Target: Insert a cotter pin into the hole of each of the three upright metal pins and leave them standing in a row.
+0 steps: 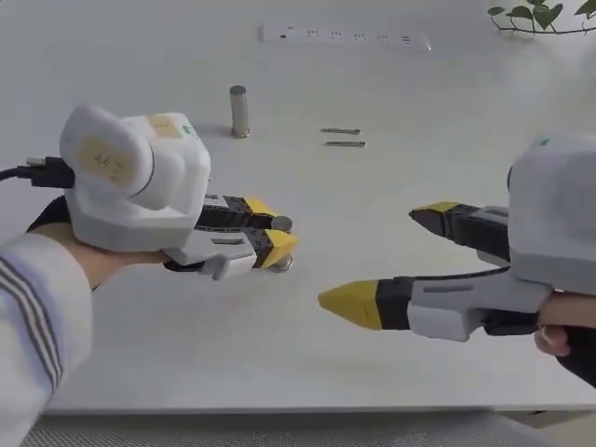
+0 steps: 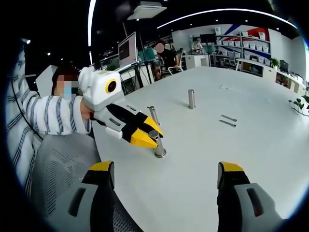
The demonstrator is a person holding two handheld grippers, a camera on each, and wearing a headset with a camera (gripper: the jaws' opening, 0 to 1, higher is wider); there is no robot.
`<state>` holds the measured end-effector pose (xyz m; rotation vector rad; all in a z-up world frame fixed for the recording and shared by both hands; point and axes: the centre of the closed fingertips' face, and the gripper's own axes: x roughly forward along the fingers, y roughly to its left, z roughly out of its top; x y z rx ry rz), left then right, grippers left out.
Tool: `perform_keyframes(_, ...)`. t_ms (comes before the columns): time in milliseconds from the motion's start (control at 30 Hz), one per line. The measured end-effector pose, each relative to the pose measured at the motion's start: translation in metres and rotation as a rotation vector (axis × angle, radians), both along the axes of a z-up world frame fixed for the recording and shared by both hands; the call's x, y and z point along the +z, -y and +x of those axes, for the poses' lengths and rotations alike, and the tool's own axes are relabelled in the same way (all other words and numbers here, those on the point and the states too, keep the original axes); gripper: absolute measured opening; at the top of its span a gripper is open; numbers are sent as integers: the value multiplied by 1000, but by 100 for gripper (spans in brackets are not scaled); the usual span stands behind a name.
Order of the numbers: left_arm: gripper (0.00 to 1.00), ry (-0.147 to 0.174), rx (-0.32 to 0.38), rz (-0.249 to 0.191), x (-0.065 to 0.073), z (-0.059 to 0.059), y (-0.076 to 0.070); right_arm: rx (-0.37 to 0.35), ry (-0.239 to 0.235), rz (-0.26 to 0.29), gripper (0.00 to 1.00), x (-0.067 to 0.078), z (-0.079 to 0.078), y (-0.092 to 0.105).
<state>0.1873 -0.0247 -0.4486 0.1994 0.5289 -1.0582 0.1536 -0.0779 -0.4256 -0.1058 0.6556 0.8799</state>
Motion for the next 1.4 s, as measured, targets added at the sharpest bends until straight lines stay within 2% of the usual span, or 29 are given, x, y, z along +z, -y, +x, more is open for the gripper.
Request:
perform_keyframes(67, 12, 2, -3, -13, 4, 0, 0, 1, 1, 1, 87, 1, 0, 0)
perform_keyframes(133, 15, -18, -3, -8, 6, -3, -2, 2, 2, 1, 87, 1, 0, 0)
perform_keyframes(233, 19, 2, -5, -17, 14, -5, -5, 1, 3, 2, 87, 2, 1, 1)
perform_keyframes(333, 28, 15, -12, -29, 23, -10, -11, 2, 2, 0, 87, 2, 1, 2)
perform_keyframes(500, 42, 28, -11, -15, 28, -15, -23, 6, 2, -5, 86, 2, 2, 2)
perform_keyframes(533, 45, 40, -6, -9, 30, -16, -26, 6, 2, -4, 86, 2, 2, 2)
perform_keyframes(733, 63, 49, 27, -22, 37, -18, -39, 13, -1, -9, 86, 0, 1, 1)
perform_keyframes(867, 75, 49, 38, -23, 38, -23, -44, 17, -3, -12, 86, -1, 0, 0)
perform_keyframes(967, 84, 16, 56, -20, 34, -27, -48, 19, -4, -14, 86, -1, 0, 1)
perform_keyframes(1000, 88, 37, 65, -16, 33, -26, -50, 18, -4, -14, 86, -1, 0, 1)
perform_keyframes(1033, 91, 41, 68, -13, 32, -27, -51, 18, -3, -14, 86, -1, 1, 1)
perform_keyframes(1100, 93, 24, 77, -14, 28, -29, -53, 18, -4, -13, 86, -1, 1, 2)
perform_keyframes(1267, 93, 2, 130, -86, 33, -32, -54, 20, -5, -23, 86, -1, 3, 5)
perform_keyframes(1400, 93, -19, 140, -116, 35, -37, -54, 22, 1, -36, 86, -1, 9, 10)
